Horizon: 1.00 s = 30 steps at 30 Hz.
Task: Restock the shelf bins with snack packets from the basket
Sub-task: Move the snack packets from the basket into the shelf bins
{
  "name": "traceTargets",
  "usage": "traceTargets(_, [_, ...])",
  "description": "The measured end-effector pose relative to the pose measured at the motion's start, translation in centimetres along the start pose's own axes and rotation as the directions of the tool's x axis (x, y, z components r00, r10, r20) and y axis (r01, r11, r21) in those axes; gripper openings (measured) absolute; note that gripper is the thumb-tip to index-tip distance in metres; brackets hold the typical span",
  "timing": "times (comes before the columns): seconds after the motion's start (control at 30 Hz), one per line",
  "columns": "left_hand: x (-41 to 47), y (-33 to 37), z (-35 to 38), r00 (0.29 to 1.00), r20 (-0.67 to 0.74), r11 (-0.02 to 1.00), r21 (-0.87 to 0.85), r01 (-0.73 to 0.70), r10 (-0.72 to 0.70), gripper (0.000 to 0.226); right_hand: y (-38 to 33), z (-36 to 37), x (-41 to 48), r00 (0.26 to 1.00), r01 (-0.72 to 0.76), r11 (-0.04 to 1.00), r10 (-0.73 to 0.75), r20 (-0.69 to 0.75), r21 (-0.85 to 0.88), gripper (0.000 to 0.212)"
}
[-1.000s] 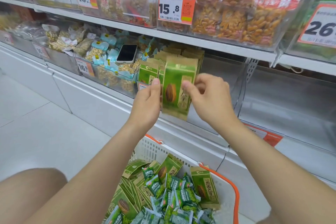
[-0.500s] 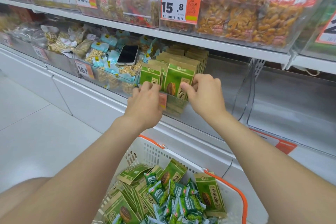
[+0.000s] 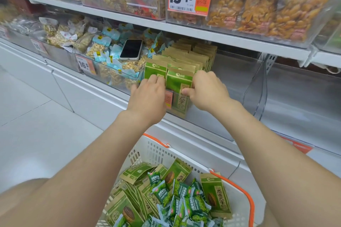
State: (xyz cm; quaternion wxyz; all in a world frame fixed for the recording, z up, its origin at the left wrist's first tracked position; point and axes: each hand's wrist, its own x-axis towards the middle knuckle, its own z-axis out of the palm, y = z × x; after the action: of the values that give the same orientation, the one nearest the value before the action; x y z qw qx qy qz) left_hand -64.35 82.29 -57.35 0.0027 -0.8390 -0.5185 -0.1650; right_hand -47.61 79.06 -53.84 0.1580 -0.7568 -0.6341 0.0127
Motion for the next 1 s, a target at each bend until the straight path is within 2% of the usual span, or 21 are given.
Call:
traceTargets(0.07, [0.0,0.0,0.1,0.999,-0.043,0.997,-0.074,-0.009,0.006,0.049,-0.3,0.5,-0.1,0.999,0.003,1.0,-0.003,0.037,0.017,0.041])
traceTargets(0.17, [-0.2,0.0,0.1,0.998,-0.052,0.994,-0.101,-0.027,0.022,0.087,-0.2,0.6,-0.5,1.0,0.022,1.0,-0.022,0.009,-0.021,0.033])
traceTargets(0.27, [-0.5,0.1,0.2,0.999,0.007,0.998,-0.046,-0.039,0.04,0.097,0.2,1.2,-0.9,0.997,0.033,0.998,-0.037,-0.065,-0.061,0.03])
traceTargets(0.33, [-0.9,0.2,0.5,0.999,0.011,0.998,-0.044,-0.035,0.035,0.094,0.4,1.8,-1.3,0.997,0.067,0.997,-0.067,0.024,-0.028,0.028])
traceTargets(0.4, [-1.5,0.5,0.9,0.996,-0.081,0.998,-0.051,-0.041,0.036,0.076,1.0,2.0,-1.7,0.992,0.097,0.995,-0.096,0.083,-0.004,0.035])
traceTargets(0.5, [-2.3,1.2,1.5,0.973,-0.221,0.994,-0.068,-0.08,0.063,0.036,2.1,1.1,-3.1,0.989,0.142,0.989,-0.143,-0.047,-0.039,0.029])
traceTargets(0.57, [-2.8,1.6,2.2,0.985,-0.129,0.988,-0.094,-0.124,0.111,0.024,2.1,0.0,-4.9,0.974,0.185,0.982,-0.186,-0.129,-0.027,0.021])
traceTargets(0.6, [-3.1,1.9,2.7,0.989,-0.037,0.981,-0.122,-0.15,0.146,0.018,2.0,-0.5,-6.1,0.972,0.214,0.977,-0.211,-0.105,0.019,0.023])
traceTargets(0.63, [-3.6,2.3,3.3,0.98,0.077,0.973,-0.158,-0.168,0.181,0.012,2.0,-0.8,-7.4,0.969,0.247,0.967,-0.247,-0.014,0.056,0.024])
traceTargets(0.67, [-4.2,2.8,3.9,0.956,0.192,0.965,-0.184,-0.185,0.22,0.013,2.2,-0.6,-8.8,0.949,0.279,0.958,-0.285,0.137,0.063,0.025])
traceTargets(0.73, [-5.9,4.1,5.7,0.879,0.384,0.956,-0.19,-0.225,0.284,0.024,2.9,0.7,-11.6,0.826,0.335,0.942,-0.303,0.475,0.018,0.024])
traceTargets(0.8, [-7.8,5.4,8.4,0.79,0.528,0.95,-0.158,-0.27,0.312,0.022,3.8,2.9,-14.0,0.689,0.356,0.934,-0.231,0.687,-0.043,0.022])
traceTargets(0.9, [-10.8,6.7,12.7,0.666,0.672,0.94,-0.149,-0.309,0.325,0.02,5.3,6.1,-16.6,0.561,0.404,0.898,-0.093,0.823,-0.174,0.022])
traceTargets(1.0, [-13.3,7.4,15.3,0.508,0.793,0.93,-0.191,-0.315,0.335,0.016,6.8,7.4,-18.2,0.542,0.397,0.891,-0.036,0.84,-0.218,0.022])
